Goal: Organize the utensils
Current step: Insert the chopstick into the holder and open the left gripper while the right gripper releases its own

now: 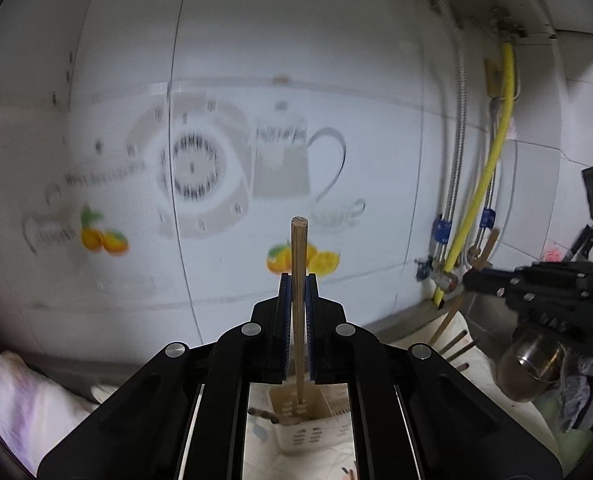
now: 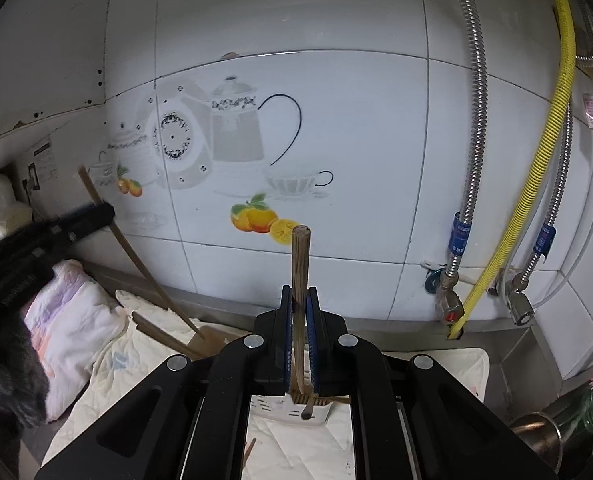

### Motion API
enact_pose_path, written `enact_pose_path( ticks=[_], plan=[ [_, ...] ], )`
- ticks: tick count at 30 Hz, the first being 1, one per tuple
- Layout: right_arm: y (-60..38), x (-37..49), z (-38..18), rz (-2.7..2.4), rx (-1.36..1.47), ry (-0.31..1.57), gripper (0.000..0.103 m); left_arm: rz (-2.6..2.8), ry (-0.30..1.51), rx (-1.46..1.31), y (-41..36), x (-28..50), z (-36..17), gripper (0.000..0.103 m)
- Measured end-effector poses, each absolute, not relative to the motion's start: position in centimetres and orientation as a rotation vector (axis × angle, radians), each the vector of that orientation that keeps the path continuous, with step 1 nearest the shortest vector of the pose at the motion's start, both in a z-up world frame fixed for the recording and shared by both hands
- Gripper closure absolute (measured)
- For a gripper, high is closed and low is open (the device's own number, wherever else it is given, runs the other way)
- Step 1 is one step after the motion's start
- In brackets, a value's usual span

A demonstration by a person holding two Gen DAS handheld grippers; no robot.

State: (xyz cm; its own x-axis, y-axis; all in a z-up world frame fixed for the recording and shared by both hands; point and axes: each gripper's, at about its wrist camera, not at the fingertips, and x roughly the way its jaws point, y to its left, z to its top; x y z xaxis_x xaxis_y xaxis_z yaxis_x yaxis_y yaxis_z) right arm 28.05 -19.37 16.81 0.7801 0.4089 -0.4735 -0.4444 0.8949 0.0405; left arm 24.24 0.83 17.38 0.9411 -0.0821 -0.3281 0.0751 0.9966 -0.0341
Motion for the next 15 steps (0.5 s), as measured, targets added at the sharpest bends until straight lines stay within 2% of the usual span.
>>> enact_pose_path(
  ticks=[6, 15],
  plan=[
    [-18.9, 29.0, 15.4, 0.459, -0.086, 0.515, 0.096, -0.07, 0.418, -0.044, 1.5, 26.0, 13.8, 0.098],
    [-18.1, 30.0, 12.5, 0.449, -0.107, 0.573, 0.096, -0.073, 0.468, -0.049, 2.4, 26.4, 12.2, 0.097]
  ],
)
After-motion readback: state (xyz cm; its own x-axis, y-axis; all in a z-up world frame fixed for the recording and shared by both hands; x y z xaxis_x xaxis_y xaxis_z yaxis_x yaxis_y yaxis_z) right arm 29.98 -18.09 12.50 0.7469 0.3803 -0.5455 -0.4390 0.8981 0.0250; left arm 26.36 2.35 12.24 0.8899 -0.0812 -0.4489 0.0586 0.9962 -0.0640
